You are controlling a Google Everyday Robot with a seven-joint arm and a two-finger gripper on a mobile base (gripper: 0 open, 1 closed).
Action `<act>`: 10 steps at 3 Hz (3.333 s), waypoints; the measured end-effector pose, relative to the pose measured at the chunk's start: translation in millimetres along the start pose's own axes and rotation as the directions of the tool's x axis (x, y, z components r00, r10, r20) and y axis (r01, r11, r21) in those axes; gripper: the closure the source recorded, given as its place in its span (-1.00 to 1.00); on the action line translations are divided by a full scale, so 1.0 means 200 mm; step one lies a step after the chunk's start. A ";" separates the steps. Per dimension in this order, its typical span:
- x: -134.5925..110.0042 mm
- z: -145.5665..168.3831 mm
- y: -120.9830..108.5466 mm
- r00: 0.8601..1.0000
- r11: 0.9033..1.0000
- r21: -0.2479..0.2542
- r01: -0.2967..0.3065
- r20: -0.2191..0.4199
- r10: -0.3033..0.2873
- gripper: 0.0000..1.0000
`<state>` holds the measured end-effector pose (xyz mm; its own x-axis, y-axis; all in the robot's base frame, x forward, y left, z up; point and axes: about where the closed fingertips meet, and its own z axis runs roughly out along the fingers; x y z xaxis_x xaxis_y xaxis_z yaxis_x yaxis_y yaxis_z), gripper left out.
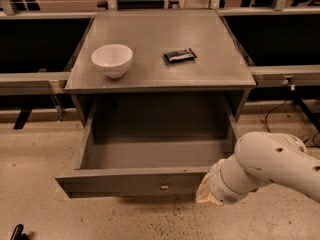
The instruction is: Close top drawer
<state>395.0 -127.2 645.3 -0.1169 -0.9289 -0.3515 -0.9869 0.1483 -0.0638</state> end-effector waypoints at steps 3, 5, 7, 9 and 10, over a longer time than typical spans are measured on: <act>0.00 0.04 -0.05 0.999 0.996 0.072 -0.051 -0.006 0.052 -0.57; 0.00 0.04 -0.05 0.999 0.996 0.072 -0.051 -0.006 0.052 -1.00; -0.01 0.14 -0.17 0.998 0.995 0.087 0.049 0.025 -0.051 -0.18; -0.03 0.26 -0.44 0.984 0.967 0.194 0.166 0.028 -0.175 0.10; -0.04 0.27 -0.46 0.983 0.963 0.208 0.174 0.026 -0.183 -0.37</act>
Offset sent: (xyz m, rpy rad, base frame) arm 0.0074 0.0006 -0.0059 -0.0109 -0.0356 -0.0523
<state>493.5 -114.5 604.1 0.0687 -0.9311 -0.3584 -0.9471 0.0520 -0.3166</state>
